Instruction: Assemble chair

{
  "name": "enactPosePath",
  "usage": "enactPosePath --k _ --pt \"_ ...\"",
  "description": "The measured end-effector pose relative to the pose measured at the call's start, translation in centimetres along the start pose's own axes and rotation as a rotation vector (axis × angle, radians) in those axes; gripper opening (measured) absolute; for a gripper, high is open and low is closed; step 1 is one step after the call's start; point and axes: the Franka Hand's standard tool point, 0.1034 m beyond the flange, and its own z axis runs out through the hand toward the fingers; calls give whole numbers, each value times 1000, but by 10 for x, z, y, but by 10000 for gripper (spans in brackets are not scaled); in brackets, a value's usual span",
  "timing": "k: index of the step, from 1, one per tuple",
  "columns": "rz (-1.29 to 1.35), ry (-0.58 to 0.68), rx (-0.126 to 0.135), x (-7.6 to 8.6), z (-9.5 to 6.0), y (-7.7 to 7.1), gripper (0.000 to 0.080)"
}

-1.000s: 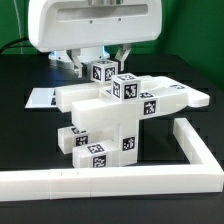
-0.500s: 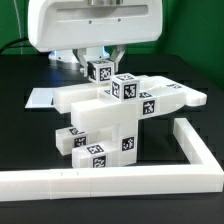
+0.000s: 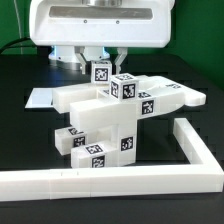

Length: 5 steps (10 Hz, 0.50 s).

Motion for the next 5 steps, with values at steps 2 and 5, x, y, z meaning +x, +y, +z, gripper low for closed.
enactPosePath --k 2,5 --pt "247 1 40 0 0 -1 286" --pt "492 -6 55 1 0 -2 287"
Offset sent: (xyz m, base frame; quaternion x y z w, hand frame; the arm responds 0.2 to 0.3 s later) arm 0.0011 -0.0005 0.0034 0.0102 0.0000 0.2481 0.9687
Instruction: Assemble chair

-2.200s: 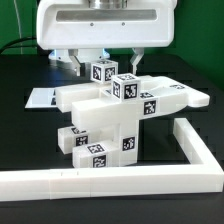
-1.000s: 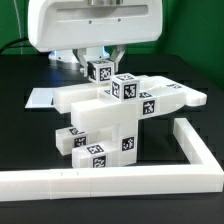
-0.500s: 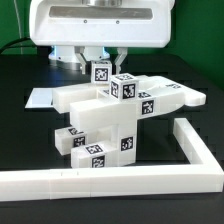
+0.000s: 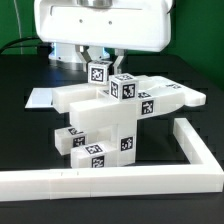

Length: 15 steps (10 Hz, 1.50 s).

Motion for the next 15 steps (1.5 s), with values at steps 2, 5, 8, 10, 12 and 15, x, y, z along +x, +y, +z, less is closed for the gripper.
enactPosePath --k 2,5,8,10,12,15 --pt "123 -4 7 0 0 -1 287" --pt "274 -5 10 -1 0 -2 287" --pt "238 -5 9 -1 1 -1 545" --pt "97 4 -11 -1 0 0 628" --pt "-119 10 -26 0 0 0 643" --pt "-425 13 -53 1 0 1 649"
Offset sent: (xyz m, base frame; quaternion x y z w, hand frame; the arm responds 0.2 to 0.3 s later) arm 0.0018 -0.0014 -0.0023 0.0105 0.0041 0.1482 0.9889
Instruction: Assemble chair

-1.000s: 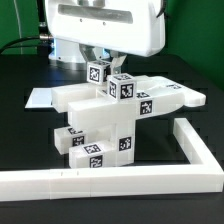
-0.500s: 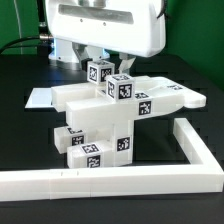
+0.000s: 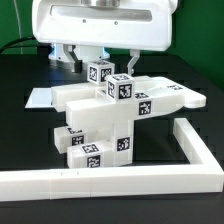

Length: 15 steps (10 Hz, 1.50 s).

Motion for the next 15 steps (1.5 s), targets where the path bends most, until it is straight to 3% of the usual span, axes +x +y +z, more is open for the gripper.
enactPosePath --k 7,9,11,12,14,15 --pt "-536 7 -14 2 0 2 649" --pt "-535 7 -14 2 0 2 649" --pt "-534 7 -14 2 0 2 351" --pt "-534 7 -14 2 0 2 281" --pt "-472 8 -6 2 0 2 281" --pt "-351 10 14 2 0 4 281"
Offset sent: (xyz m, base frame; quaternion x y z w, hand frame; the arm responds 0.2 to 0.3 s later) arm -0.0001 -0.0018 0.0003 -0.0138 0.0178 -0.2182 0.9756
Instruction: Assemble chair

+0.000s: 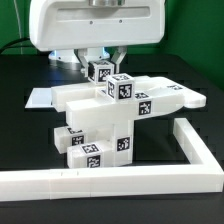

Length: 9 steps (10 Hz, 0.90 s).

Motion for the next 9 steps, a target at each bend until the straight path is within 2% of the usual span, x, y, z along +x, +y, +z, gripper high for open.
enactPosePath --k 3,6,7,8,9 --pt "322 5 30 0 0 -1 281" --pt "591 4 45 1 1 -2 282" --pt "626 2 44 1 1 -2 282" --pt "637 -24 5 3 0 -4 282" --pt "777 -20 21 5 0 -6 282"
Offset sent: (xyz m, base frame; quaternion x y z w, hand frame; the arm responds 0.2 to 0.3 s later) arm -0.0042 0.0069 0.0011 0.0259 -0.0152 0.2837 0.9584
